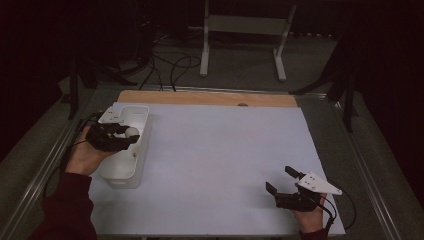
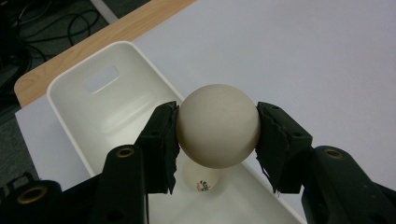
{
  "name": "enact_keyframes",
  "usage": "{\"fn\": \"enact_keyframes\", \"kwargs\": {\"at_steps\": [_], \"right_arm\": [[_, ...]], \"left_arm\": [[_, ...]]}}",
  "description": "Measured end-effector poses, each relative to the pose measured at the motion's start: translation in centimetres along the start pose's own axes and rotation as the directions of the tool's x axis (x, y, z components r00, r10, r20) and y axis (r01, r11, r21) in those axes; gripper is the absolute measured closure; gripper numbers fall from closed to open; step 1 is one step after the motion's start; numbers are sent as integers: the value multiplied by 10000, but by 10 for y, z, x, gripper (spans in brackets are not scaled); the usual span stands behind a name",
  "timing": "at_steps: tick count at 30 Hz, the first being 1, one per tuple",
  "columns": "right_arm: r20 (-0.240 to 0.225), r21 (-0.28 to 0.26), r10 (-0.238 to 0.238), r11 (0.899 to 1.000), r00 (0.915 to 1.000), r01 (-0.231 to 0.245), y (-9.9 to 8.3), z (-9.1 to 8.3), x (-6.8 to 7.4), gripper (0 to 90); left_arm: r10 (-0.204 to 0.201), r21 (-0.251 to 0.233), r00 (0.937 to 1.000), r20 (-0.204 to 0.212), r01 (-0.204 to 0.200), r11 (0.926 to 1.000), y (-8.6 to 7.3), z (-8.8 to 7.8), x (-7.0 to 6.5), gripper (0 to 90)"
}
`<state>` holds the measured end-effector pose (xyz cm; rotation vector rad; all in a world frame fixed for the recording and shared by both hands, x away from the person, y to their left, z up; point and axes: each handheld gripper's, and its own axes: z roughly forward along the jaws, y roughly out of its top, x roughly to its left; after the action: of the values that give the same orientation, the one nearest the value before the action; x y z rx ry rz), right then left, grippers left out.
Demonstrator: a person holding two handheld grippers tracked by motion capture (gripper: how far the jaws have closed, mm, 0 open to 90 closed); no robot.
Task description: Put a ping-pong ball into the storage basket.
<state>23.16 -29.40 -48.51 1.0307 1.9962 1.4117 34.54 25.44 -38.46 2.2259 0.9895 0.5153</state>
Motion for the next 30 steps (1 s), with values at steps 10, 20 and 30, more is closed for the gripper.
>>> {"fn": "enact_keyframes", "kwargs": {"at_steps": [10, 20, 30], "right_arm": [[7, 0, -1, 10000, 10000, 1, 0, 0, 0, 78], [9, 8, -2, 10000, 10000, 2, 0, 0, 0, 78], [-2, 18, -15, 10000, 10000, 15, 0, 1, 0, 78]], "left_arm": [[-146, 68, 9998, -101, 147, 9999, -4, -2, 6, 511], [-300, 124, 9993, -208, 303, 9995, -8, -1, 10, 509], [-715, 167, 9924, -1000, 735, 9972, -7, 2, 10, 76]]}}
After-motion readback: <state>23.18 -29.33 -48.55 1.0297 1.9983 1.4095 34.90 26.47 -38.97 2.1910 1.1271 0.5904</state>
